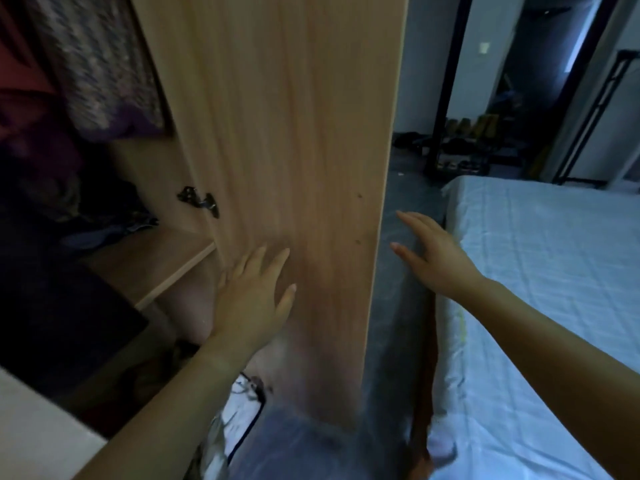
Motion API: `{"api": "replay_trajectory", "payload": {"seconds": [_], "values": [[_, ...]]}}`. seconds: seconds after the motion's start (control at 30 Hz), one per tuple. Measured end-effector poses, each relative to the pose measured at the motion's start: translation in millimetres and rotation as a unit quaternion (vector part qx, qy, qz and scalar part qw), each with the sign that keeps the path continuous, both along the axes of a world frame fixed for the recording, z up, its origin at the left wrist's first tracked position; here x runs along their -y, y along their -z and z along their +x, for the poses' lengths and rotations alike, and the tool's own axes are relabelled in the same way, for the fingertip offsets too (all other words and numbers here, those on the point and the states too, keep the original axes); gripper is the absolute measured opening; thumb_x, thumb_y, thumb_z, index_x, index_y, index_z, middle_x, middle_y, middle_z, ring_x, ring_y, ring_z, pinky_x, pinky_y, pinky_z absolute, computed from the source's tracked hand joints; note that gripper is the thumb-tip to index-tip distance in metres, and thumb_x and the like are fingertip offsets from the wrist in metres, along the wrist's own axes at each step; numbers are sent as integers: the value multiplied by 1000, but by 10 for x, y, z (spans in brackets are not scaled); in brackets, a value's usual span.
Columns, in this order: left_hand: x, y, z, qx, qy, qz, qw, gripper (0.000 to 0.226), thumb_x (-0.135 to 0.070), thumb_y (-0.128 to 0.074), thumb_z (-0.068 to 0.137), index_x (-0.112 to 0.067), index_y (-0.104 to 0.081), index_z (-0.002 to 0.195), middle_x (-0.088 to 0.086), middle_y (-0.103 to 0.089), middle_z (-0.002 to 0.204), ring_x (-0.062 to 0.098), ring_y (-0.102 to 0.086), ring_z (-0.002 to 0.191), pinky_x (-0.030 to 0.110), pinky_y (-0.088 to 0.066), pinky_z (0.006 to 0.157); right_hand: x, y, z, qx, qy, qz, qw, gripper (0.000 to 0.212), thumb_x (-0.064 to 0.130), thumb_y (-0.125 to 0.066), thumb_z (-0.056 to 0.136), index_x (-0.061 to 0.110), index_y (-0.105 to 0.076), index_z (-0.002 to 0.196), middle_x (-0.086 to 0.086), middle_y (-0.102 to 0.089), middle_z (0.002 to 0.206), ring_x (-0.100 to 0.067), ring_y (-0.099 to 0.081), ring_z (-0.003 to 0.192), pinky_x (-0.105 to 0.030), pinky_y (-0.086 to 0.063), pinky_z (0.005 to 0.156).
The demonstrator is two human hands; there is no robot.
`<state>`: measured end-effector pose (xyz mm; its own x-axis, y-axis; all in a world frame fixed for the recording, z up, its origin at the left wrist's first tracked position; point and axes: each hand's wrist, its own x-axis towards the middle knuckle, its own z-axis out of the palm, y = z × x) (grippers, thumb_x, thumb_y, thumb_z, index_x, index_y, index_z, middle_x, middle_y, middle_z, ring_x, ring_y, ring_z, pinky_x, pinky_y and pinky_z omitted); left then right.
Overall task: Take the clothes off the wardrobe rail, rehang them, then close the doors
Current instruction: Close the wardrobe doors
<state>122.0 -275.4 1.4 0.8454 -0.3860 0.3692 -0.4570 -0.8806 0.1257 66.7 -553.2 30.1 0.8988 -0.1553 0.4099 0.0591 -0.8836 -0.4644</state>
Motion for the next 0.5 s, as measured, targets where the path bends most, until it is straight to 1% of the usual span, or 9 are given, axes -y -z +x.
{"api": "replay_trajectory", "payload": {"seconds": [0.03, 0.1, 0.13, 0.17, 0.27, 0.33, 0.37, 0.43, 0.5], "values": [[200, 13, 65, -1, -7, -10, 1000, 62, -56, -32, 88, -30, -33, 144, 7, -37, 149, 27, -35, 135, 50, -30, 107, 168, -55, 159, -2, -16, 9, 1000, 59, 34, -56, 91, 16, -34, 143, -3, -40, 144, -17, -42, 128, -23, -31, 102], [592, 58, 196, -13, -19, -31, 999, 71, -60, -21, 83, -27, -31, 145, 7, -38, 148, 26, -35, 135, 48, -34, 106, 450, -158, 484, -14, -59, 24, 998, 64, 39, -56, 89, 20, -30, 145, 0, -43, 142, -15, -44, 126, -33, -38, 105], [780, 89, 253, -16, -24, -45, 999, 72, -62, -20, 83, -26, -29, 145, 6, -36, 149, 25, -34, 135, 46, -35, 106, 552, -213, 621, -17, -85, 27, 996, 64, 39, -56, 89, 22, -31, 145, 2, -46, 139, -13, -46, 123, -36, -41, 103], [959, 126, 301, -17, -29, -63, 997, 73, -62, -21, 83, -25, -27, 146, 5, -34, 150, 24, -34, 136, 42, -34, 108, 632, -264, 746, -17, -114, 35, 993, 63, 37, -57, 88, 23, -32, 144, 3, -48, 135, -12, -47, 120, -37, -44, 101], [1413, 161, 355, -15, -55, -131, 990, 75, -63, -27, 85, -23, -22, 148, 4, -28, 153, 21, -27, 139, 28, -22, 110, 738, -367, 1009, 2, -209, 102, 972, 59, 23, -62, 88, 21, -37, 141, 8, -54, 123, -10, -53, 111, -31, -48, 95], [1612, 179, 349, -21, -91, -176, 980, 76, -60, -39, 89, -20, -17, 149, 3, -21, 156, 17, -20, 142, 21, -11, 108, 749, -346, 1146, 0, -262, 139, 955, 56, 18, -64, 87, 24, -41, 138, 8, -57, 120, -9, -57, 107, -28, -50, 93], [1683, 190, 342, -20, -109, -192, 975, 77, -56, -45, 90, -18, -14, 150, 2, -19, 157, 16, -18, 142, 19, -8, 107, 749, -309, 1206, -4, -286, 145, 947, 53, 17, -64, 87, 24, -45, 136, 6, -60, 120, -8, -59, 106, -29, -50, 92], [1783, 214, 326, -13, -135, -210, 968, 82, -52, -53, 89, -16, -12, 150, 1, -17, 157, 15, -19, 142, 18, -9, 105, 748, -237, 1295, 3, -326, 148, 934, 49, 18, -63, 88, 21, -50, 134, 3, -63, 117, -9, -60, 106, -33, -51, 92], [1863, 227, 304, -13, -146, -221, 964, 86, -51, -56, 88, -15, -9, 150, 2, -13, 158, 17, -24, 141, 17, -16, 101, 754, -205, 1338, 25, -358, 154, 921, 44, 15, -62, 89, 18, -53, 132, 1, -66, 115, -10, -62, 105, -35, -52, 92]]}}
